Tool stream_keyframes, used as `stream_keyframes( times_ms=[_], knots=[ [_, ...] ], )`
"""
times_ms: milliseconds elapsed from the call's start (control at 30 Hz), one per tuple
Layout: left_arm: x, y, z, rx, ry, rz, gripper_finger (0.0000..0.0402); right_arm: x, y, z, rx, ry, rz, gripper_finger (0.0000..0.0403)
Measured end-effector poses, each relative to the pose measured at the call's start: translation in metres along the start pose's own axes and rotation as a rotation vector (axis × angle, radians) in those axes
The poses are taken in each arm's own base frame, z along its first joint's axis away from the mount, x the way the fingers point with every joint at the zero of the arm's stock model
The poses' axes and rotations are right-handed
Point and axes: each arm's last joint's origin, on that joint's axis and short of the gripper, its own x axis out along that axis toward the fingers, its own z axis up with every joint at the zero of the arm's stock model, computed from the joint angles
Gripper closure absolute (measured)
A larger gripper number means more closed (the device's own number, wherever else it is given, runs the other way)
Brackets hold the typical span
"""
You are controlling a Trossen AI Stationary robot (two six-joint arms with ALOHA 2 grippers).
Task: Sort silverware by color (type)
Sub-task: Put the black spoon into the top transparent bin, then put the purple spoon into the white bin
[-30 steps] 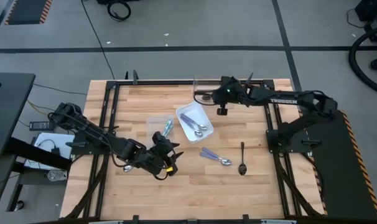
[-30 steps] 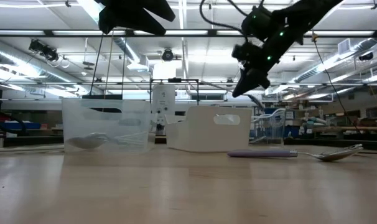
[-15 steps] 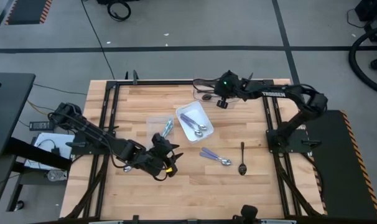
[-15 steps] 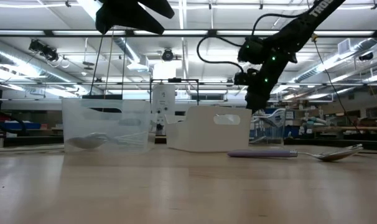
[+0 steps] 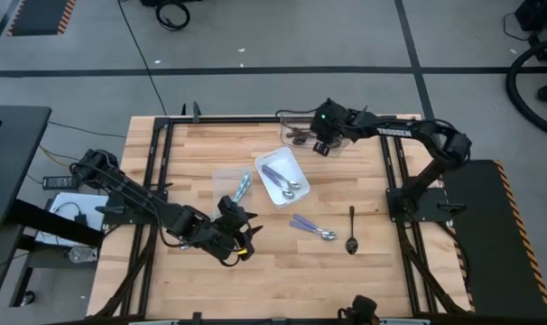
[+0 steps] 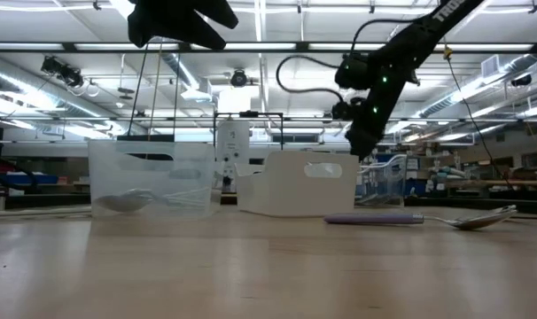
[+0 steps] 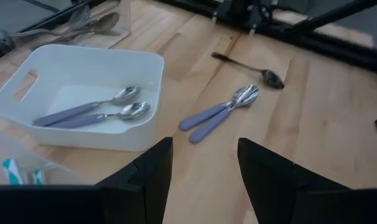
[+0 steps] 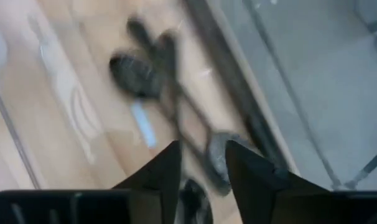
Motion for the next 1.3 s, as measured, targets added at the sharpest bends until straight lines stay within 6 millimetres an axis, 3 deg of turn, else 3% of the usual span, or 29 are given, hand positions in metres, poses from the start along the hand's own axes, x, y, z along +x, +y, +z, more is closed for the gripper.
stream_keyframes(
  times_ms=[100,267,600,867,1033,1300],
  knots=[
    [0.000,0.002,-0.002,0.021,0.017,0.016,0.0214,-0.016,0.002,0.008,0.021,-0.045,0.007,0.0249],
    [0.001,0.008,-0.005,0.037,0.052,0.056,0.0214,-0.047,0.022,0.019,0.004,-0.181,0.119,0.0246],
    [-0.003,0.021,-0.019,0.102,0.163,0.162,0.0214,-0.104,0.071,0.021,-0.068,-0.374,0.570,0.0250],
    [-0.004,0.029,-0.023,0.108,0.279,0.180,0.0214,-0.117,0.116,-0.003,-0.114,-0.334,0.711,0.0250],
    [-0.006,0.035,-0.028,0.102,0.406,0.171,0.0214,-0.122,0.142,-0.018,-0.141,-0.293,0.701,0.0255],
    [-0.011,0.035,-0.036,0.135,0.528,0.140,0.0214,-0.131,0.168,-0.036,-0.120,-0.219,0.769,0.0259]
  ],
)
